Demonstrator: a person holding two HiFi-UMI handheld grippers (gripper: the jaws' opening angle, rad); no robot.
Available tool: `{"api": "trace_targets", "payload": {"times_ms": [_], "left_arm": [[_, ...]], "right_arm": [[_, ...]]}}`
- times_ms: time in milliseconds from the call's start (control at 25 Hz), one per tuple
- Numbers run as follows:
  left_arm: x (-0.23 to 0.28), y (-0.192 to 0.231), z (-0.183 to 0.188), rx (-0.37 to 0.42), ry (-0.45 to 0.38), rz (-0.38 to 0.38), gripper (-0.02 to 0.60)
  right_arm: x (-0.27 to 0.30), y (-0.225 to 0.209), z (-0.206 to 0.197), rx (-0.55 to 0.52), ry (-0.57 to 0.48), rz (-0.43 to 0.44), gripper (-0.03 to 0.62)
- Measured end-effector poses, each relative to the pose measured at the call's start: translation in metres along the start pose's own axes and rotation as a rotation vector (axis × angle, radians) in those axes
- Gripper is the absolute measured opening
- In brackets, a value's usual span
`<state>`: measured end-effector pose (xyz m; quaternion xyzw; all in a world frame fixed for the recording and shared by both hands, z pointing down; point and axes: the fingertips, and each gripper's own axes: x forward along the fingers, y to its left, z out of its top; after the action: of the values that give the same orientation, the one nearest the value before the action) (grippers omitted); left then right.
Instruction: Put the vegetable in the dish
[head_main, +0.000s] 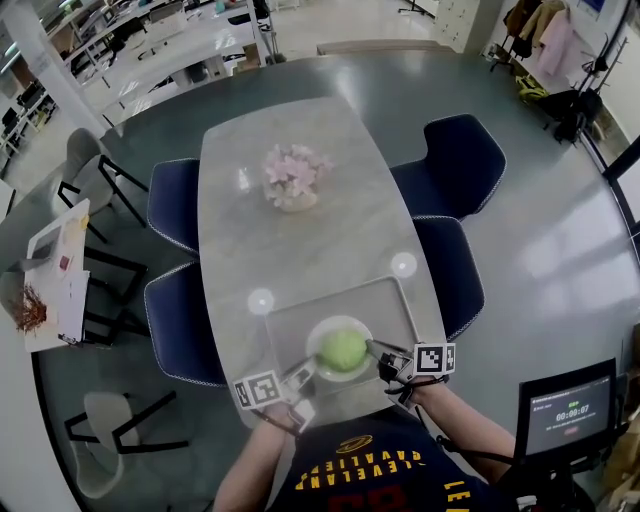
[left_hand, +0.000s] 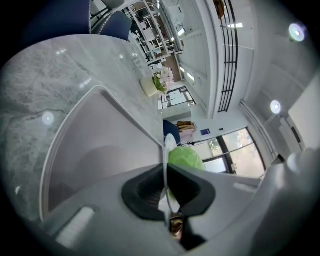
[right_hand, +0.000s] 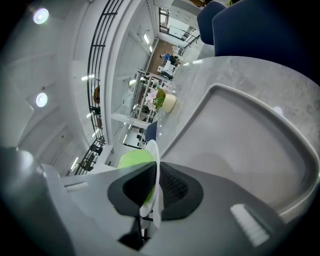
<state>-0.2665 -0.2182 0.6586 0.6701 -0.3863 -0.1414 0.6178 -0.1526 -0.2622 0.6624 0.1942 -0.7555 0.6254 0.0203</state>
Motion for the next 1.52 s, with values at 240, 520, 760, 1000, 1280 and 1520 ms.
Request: {"api": "trace_targets", "payload": {"times_ms": [240, 520, 760, 1000, 1280, 1520], "left_arm": [[0.003, 0.017, -0.005, -0.033, 0.023, 0.001, 0.014], [0.016, 0.038, -0.004, -0.031, 0.057, 0.033, 0.015], [0.02, 0.057, -0.008, -0.073, 0.079, 0.088, 0.018], [0.02, 0.065, -0.015, -0.119, 0.095, 0.153, 0.023], [0.018, 0.074, -0.021, -0.12, 0.135, 0.226, 0.031], [0.019, 0.077, -0.023, -0.076, 0.167, 0.268, 0.038]], "right_arm": [[0.004, -0.015, -0.007, 0.0, -0.003, -0.023, 0.026], [0.01, -0.039, -0.006, 0.023, 0.001, -0.042, 0.028], [0.016, -0.055, -0.01, 0.042, 0.025, -0.103, 0.031], [0.015, -0.065, -0.016, 0.084, 0.046, -0.168, 0.032], [0.017, -0.073, -0.024, 0.11, 0.074, -0.218, 0.035], [0.018, -0.073, -0.024, 0.098, 0.091, -0.234, 0.035]]}}
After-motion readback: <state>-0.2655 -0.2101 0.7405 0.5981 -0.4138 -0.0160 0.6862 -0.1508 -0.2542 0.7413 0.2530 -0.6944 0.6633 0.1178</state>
